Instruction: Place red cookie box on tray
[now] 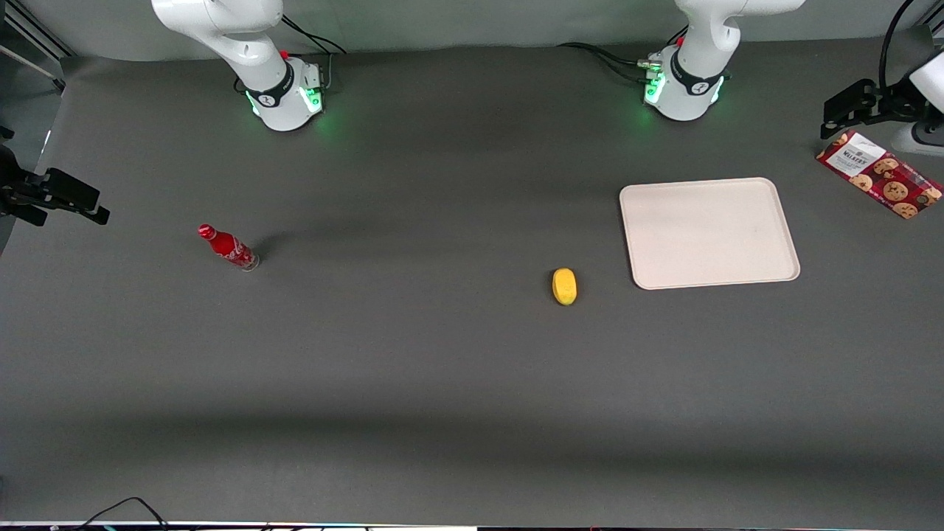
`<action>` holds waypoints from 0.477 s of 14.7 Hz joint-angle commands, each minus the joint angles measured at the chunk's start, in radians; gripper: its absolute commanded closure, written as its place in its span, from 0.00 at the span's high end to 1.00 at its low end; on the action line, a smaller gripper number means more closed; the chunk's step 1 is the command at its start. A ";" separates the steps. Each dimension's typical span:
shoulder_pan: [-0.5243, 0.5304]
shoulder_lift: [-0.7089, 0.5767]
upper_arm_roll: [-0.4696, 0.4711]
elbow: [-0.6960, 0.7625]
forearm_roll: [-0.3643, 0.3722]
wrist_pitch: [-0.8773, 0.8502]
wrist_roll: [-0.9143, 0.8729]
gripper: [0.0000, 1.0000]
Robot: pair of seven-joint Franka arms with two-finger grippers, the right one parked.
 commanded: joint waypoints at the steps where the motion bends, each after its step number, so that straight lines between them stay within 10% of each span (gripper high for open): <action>1: -0.001 -0.009 -0.015 -0.005 0.013 0.006 -0.004 1.00; 7: 0.002 0.006 0.052 -0.005 0.028 -0.011 -0.005 1.00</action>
